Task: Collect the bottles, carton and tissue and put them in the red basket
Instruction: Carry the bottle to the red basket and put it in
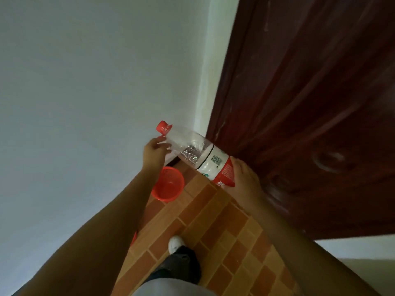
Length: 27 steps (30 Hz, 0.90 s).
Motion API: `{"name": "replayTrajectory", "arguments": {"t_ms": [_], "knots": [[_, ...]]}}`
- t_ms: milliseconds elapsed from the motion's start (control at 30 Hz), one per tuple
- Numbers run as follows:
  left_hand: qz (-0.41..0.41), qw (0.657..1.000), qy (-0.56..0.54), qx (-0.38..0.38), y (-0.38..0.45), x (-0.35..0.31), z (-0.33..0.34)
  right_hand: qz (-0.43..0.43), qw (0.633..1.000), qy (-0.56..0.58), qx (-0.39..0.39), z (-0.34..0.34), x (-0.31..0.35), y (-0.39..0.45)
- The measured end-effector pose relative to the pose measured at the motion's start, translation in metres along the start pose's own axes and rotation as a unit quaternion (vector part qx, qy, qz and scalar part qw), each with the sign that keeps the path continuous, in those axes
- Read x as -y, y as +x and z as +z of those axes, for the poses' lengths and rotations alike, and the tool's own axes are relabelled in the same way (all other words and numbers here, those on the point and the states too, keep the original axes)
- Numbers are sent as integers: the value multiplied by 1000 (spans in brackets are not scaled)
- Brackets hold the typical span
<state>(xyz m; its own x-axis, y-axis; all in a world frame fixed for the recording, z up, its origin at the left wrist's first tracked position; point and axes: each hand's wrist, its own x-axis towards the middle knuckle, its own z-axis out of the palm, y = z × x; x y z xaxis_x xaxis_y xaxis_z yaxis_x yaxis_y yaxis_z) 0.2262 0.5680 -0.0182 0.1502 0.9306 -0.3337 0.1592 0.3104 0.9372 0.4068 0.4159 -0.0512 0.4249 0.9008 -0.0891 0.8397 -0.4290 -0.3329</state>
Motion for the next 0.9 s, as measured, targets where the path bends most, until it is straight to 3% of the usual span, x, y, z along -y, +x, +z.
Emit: {"name": "replayTrajectory", "arguments": {"t_ms": [400, 567, 900], "knots": [[-39, 987, -42, -148, 36, -3, -65, -177, 978, 33, 103, 17, 56, 105], [-64, 963, -94, -245, 2, 16, -104, -287, 947, -1, 144, 33, 93, 120], [-92, 899, -149, -401, -63, 69, -143, -414, 873, -35, 257, 76, 149, 110]]}}
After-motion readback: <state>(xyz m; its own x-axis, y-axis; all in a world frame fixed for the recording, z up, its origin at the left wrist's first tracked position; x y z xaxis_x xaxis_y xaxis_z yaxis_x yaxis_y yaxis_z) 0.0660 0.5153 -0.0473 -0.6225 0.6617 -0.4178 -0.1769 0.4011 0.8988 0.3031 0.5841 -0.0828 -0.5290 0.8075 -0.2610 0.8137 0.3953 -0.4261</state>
